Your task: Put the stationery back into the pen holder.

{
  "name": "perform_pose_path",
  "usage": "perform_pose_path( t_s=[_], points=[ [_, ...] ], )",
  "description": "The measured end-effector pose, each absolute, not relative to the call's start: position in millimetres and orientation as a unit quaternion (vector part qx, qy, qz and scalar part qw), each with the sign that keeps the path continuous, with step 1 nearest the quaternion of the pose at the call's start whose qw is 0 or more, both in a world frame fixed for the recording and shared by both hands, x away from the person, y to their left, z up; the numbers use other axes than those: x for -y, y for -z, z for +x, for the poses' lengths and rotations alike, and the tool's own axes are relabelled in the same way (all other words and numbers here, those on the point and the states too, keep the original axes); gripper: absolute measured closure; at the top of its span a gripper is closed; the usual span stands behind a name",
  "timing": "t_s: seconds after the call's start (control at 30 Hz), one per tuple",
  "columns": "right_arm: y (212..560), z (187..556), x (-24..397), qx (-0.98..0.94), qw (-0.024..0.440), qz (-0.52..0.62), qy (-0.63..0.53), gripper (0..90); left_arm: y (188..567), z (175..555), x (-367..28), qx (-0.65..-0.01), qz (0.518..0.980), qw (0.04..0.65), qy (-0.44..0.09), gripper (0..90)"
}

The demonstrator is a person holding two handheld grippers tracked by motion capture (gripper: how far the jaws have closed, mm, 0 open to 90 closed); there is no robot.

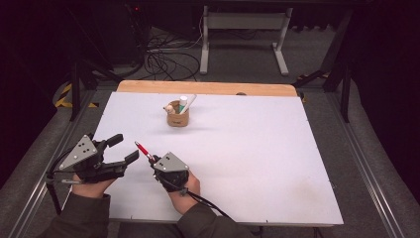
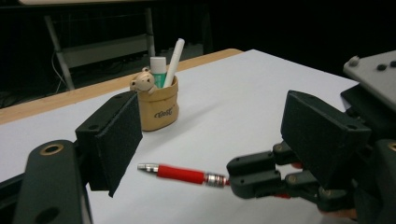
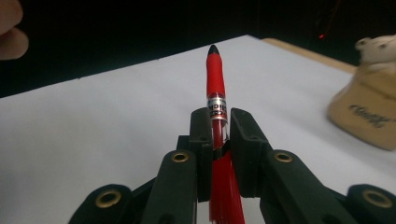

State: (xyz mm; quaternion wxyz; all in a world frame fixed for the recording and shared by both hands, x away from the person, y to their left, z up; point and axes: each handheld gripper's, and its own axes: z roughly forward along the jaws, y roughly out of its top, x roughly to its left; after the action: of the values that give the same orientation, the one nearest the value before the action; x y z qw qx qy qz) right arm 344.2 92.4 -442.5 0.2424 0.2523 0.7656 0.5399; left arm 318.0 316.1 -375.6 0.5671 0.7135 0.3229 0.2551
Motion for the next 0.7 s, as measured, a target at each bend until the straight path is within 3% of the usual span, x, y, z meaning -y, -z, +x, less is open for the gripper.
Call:
perform_pose_path(
  t_s=[0.7],
  points=[
    [418.4, 322.8, -37.1, -0.656, 0.331, 0.229, -0.638, 80.3, 366.5, 327.1, -278.3, -0.294, 0.721, 0.584, -0.229, 23.9]
  ],
)
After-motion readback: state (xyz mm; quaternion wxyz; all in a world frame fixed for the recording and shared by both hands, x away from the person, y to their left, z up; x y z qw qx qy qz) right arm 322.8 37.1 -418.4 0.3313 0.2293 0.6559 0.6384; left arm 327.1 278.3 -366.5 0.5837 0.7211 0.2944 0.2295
